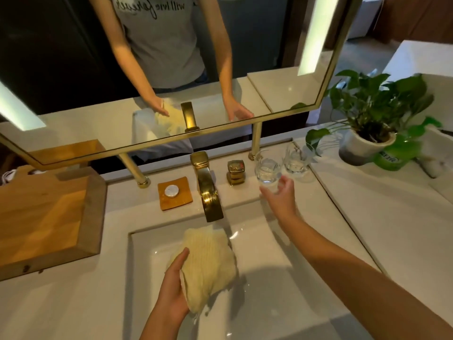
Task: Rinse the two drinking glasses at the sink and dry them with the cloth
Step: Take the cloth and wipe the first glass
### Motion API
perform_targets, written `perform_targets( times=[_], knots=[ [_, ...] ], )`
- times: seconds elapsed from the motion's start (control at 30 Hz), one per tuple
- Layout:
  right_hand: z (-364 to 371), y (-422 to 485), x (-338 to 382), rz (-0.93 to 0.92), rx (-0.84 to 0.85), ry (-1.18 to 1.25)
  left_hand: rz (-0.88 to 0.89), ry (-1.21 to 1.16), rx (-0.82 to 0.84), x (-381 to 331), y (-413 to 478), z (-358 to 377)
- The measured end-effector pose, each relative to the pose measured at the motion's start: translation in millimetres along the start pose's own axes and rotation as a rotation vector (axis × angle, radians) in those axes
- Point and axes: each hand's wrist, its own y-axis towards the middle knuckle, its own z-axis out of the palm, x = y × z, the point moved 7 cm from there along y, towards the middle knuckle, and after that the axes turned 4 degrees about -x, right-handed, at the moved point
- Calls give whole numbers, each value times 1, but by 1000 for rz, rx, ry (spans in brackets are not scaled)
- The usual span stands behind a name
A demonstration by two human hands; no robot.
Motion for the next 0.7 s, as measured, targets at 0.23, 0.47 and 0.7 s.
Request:
perform_targets(
  times=[0.23,0.47,0.7],
  knots=[
    [29,40,-2,-87,-305,-50,-43,-12,-91,-9,29,-17],
    [25,50,-9,-95,-257,-51,-78,-57,-100,-4,50,-18],
    [3,-3,-9,-215,-26,-115,-72,-38,-44,9,40,1]
  ],
)
